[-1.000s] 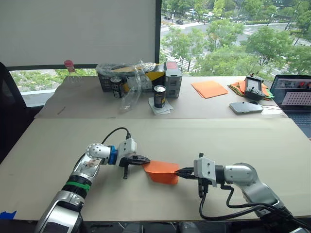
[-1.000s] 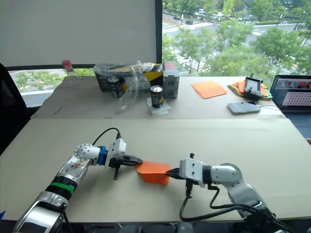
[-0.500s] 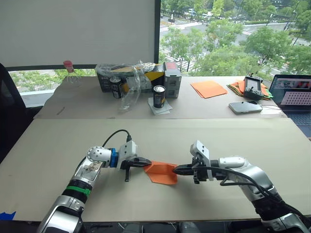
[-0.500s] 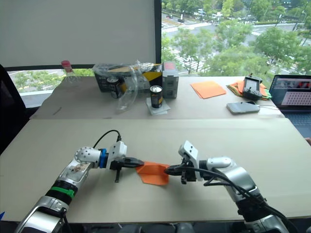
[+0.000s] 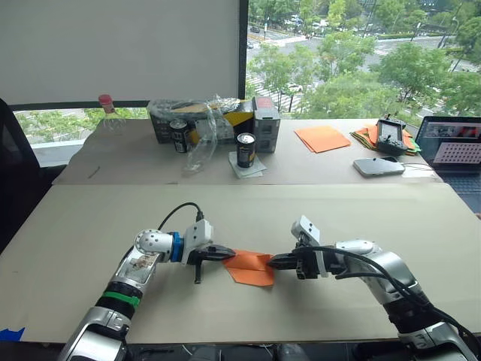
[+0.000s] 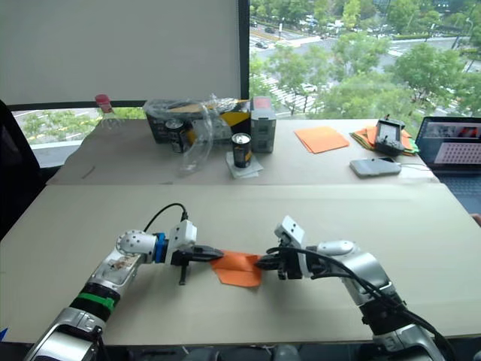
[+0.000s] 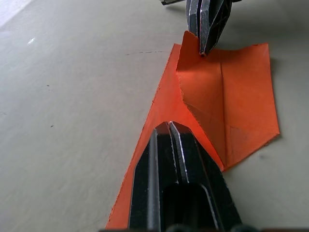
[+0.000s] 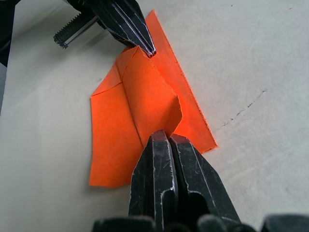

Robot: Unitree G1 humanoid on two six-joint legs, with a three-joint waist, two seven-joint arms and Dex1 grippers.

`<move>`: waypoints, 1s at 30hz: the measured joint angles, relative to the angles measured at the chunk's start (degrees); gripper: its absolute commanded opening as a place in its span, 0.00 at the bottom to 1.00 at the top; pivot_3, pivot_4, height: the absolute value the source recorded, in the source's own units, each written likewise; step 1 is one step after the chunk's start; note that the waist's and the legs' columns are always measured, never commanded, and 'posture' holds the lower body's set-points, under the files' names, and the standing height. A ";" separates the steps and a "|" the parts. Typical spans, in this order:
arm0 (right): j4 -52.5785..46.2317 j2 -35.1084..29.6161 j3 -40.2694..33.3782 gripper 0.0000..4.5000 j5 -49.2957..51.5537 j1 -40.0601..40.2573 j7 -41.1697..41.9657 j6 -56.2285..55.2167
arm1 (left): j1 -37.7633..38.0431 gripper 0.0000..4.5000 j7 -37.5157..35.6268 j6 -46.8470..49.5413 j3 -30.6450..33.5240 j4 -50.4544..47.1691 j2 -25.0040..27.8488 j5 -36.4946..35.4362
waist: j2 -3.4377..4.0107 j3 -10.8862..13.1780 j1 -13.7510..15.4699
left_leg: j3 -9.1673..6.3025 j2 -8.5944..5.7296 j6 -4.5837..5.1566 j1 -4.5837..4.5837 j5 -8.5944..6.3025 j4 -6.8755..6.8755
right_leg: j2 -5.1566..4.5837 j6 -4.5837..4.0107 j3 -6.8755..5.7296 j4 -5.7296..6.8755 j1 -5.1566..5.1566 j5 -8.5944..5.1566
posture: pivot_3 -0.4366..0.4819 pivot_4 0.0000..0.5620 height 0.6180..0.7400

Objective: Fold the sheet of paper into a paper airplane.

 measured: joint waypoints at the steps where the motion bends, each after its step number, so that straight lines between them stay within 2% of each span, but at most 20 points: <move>1: -0.02 0.03 0.22 0.01 -0.31 0.00 -0.09 -0.39 | 0.22 0.00 0.04 0.38 0.16 -0.21 0.00 -0.07 | 0.00 0.00 -0.03 | -0.01 0.01 0.00 0.09 0.00 -0.03 | 0.01 0.00 -0.01 -0.04 0.09 0.00 | 0.48 0.27 0.43; 4: -0.02 0.03 0.74 0.01 -0.90 0.09 -0.43 -1.08 | 1.00 0.00 0.10 1.10 0.27 -1.07 0.13 -0.07 | 0.00 0.00 -0.12 | -0.04 0.08 0.02 0.50 -0.02 -0.18 | 0.03 0.01 -0.09 -0.28 0.55 -0.01 | 0.48 0.27 0.43; 19: 0.03 0.53 0.78 0.01 -1.30 0.36 -1.50 -1.35 | 2.48 0.00 1.06 9.49 6.07 -8.22 -1.18 -9.30 | 0.00 0.00 -0.18 | -0.12 0.11 0.02 0.50 -0.02 -0.19 | 0.05 0.01 -0.14 -0.38 0.59 0.01 | 0.48 0.27 0.43; 24: -0.16 0.80 0.81 0.01 -1.31 0.48 -1.82 -1.35 | 4.89 0.00 1.10 9.99 3.49 -10.65 -2.11 -8.66 | 0.01 -0.01 -0.37 | -0.11 0.12 0.02 0.52 -0.02 -0.29 | 0.07 0.01 -0.13 -0.55 0.63 0.04 | 0.48 0.27 0.43; 30: -1.42 0.72 0.54 0.01 -1.30 1.60 -2.79 -1.31 | 6.49 0.00 2.67 8.51 0.02 -9.49 -3.09 -4.64 | 0.01 -0.01 -0.12 | -0.12 0.12 0.02 0.50 -0.02 -0.29 | 0.07 0.02 -0.13 -0.60 0.64 0.07 | 0.48 0.27 0.43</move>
